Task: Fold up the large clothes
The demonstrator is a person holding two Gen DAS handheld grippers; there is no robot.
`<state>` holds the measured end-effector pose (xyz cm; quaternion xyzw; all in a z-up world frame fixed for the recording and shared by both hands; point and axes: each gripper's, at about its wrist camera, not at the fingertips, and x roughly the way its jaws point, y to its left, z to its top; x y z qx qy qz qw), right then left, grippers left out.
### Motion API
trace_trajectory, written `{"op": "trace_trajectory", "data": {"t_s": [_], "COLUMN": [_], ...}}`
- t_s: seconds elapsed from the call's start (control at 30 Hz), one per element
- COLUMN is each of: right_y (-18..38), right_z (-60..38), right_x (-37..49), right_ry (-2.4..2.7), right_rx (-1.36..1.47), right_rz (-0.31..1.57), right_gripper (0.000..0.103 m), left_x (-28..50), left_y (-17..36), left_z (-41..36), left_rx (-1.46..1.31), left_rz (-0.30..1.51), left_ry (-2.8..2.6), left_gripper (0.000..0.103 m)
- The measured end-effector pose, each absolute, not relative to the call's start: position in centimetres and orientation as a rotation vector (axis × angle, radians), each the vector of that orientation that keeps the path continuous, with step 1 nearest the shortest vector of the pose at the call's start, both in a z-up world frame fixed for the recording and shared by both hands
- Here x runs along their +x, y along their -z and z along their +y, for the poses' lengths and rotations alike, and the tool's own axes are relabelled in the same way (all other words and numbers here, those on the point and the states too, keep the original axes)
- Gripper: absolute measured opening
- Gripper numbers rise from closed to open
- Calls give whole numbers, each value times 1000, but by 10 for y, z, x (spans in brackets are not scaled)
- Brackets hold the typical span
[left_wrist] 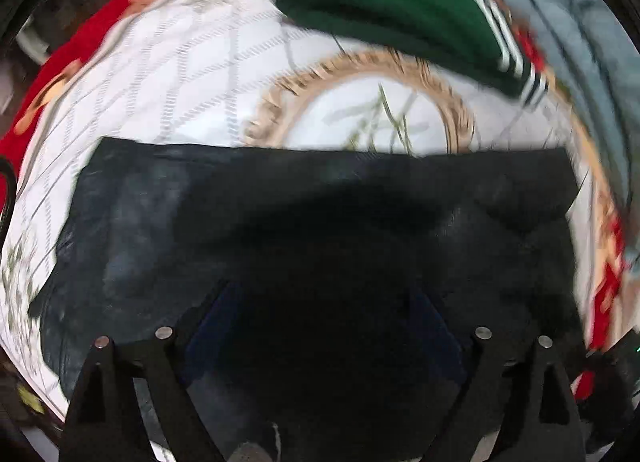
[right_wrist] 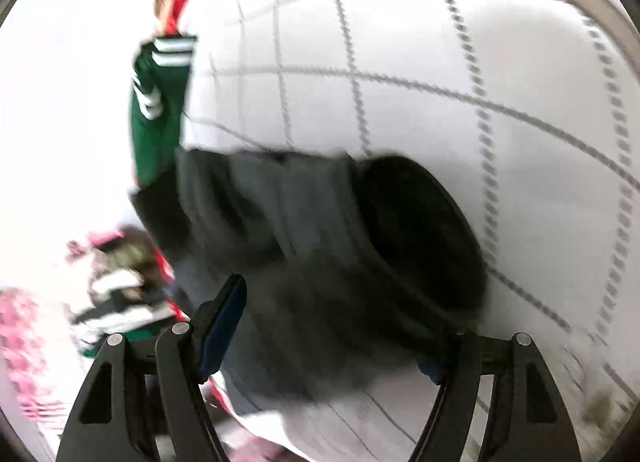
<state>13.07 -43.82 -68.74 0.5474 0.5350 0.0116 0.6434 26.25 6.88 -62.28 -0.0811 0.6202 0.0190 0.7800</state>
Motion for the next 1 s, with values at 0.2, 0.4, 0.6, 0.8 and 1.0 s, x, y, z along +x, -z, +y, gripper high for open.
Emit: {"op": "trace_trajectory", "data": {"t_s": [0.2,0.4,0.6,0.8,1.0], "right_y": [695,717,697,701,696], "right_z": [-424,-408,-393,-383,-382], "right_x": [141,152,178,201,203], "right_ry": [-159,-318,-340,-267,-179], "right_rx": [1392,1504,1467,1342,1337], "right_rz": [1071,1029,1004,1073,1071], "right_gripper": [85,85,86,85,42], "left_x": [264,270,277,287,292], "left_y": [637,635,634,636,641], "left_z": [74,72,64,60,44], "left_rx": [-160,-108,-87,-92,-99], "left_rz": [1370,1376,1362,1362,1354], "left_ry": [-37,-14,-39,-56,-72], "left_gripper": [101,103,103,103,103]}}
